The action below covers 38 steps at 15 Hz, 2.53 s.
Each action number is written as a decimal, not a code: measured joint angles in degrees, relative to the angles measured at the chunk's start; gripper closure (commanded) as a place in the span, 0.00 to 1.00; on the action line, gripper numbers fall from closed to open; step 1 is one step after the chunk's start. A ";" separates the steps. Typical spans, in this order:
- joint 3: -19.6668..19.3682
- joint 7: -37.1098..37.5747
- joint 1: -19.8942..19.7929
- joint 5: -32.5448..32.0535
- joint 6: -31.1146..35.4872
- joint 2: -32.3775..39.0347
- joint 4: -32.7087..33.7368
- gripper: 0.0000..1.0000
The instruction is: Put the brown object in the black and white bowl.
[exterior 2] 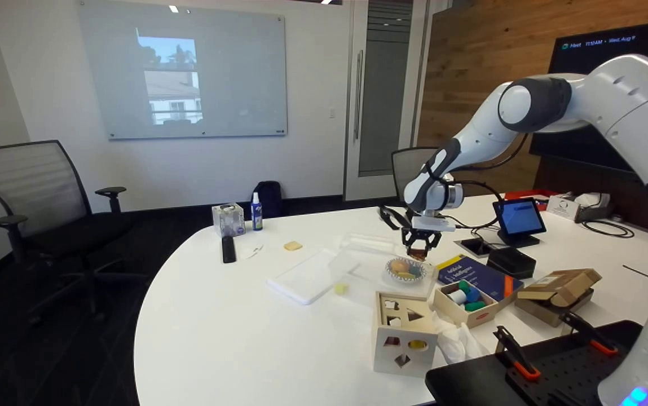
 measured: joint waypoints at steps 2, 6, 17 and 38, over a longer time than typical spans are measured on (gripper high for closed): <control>-0.22 0.66 0.33 0.00 -0.02 2.37 2.19 0.62; -0.51 2.02 1.04 0.00 -0.02 6.96 6.61 0.62; -0.55 3.15 1.81 0.03 -0.32 11.31 13.34 0.05; 1.02 -7.38 1.00 -2.13 -12.62 -17.46 -7.34 0.00</control>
